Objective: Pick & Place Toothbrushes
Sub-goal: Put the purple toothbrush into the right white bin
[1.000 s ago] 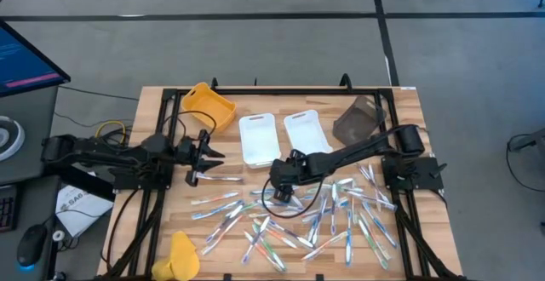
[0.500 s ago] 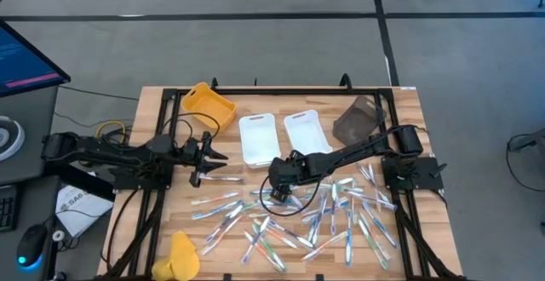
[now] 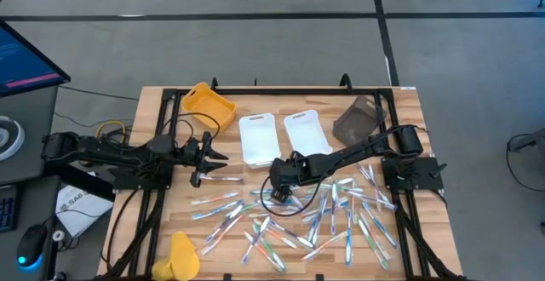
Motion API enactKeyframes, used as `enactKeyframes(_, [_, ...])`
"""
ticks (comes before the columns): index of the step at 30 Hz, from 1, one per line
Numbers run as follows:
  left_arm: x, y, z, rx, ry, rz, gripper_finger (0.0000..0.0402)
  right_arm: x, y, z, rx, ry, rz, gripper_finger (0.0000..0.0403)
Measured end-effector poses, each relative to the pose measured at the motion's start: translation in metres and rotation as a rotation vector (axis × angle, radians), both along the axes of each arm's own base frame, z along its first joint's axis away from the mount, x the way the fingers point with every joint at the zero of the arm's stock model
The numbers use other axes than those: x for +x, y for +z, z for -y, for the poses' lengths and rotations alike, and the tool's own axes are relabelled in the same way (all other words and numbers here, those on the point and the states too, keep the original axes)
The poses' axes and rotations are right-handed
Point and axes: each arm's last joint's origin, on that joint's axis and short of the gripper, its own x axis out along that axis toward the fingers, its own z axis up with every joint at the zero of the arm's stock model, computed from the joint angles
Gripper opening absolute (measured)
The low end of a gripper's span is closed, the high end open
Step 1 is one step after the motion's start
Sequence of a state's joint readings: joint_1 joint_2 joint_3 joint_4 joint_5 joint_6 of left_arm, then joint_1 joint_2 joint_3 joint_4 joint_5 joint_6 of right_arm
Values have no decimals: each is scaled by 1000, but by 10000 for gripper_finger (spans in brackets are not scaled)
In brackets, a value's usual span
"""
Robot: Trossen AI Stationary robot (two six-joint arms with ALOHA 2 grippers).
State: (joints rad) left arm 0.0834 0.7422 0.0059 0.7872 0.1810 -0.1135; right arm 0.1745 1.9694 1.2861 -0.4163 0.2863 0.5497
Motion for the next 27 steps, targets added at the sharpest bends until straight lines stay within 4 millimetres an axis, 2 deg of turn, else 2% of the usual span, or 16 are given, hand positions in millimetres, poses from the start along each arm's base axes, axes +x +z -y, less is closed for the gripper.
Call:
enactKeyframes(4, [0, 0, 0, 0, 0, 0, 86, 0, 0, 0, -5, 8, -4, 239])
enactKeyframes(15, [0, 0, 0, 23, 1, 5, 86, 13, -32, -3, -11, 23, -32, 239])
enactKeyframes(27, [0, 1, 0, 57, 5, 14, 86, 18, -23, 6, -32, 8, -81, 239])
